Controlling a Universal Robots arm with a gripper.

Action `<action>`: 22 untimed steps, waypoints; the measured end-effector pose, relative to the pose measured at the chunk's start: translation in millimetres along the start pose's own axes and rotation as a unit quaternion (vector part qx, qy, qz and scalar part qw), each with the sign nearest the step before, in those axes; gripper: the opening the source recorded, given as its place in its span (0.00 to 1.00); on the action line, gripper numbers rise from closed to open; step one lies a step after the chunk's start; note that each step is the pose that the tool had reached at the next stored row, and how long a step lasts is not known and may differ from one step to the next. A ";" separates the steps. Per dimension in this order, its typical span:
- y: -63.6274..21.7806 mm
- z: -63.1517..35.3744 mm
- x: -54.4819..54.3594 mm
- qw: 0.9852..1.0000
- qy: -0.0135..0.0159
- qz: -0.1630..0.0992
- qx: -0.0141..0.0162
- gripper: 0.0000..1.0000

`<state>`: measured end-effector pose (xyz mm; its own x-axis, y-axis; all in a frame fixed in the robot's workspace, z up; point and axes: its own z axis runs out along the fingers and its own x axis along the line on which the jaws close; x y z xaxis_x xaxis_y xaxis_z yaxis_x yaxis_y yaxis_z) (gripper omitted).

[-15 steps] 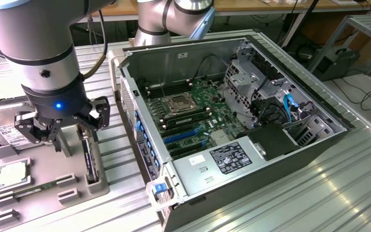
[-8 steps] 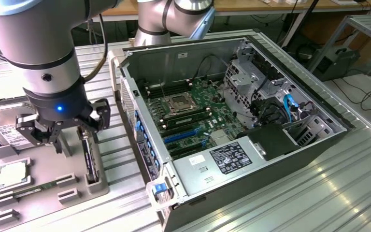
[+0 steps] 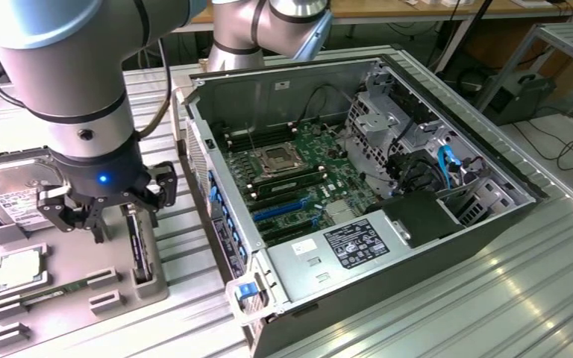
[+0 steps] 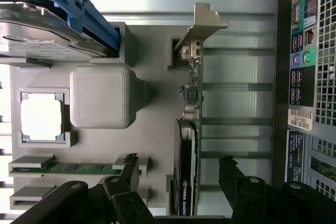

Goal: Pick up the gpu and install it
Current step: 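Pick up the gpu and move the gpu toward the slot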

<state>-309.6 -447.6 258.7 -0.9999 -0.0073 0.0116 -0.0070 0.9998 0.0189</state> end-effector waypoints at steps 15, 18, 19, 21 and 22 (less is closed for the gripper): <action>1.9 18.5 -1.0 1.000 0.000 0.000 0.000 0.72; 3.5 21.1 -1.2 1.000 0.000 0.000 0.000 0.72; 3.8 21.9 -1.2 1.000 0.000 0.000 0.000 0.72; 5.0 23.1 -1.1 1.000 0.000 0.000 0.000 0.72; 5.4 23.5 -1.1 1.000 0.000 0.000 0.000 0.72</action>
<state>-308.8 -441.7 235.2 -0.9999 -0.0072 0.0123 -0.0070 0.9998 0.0189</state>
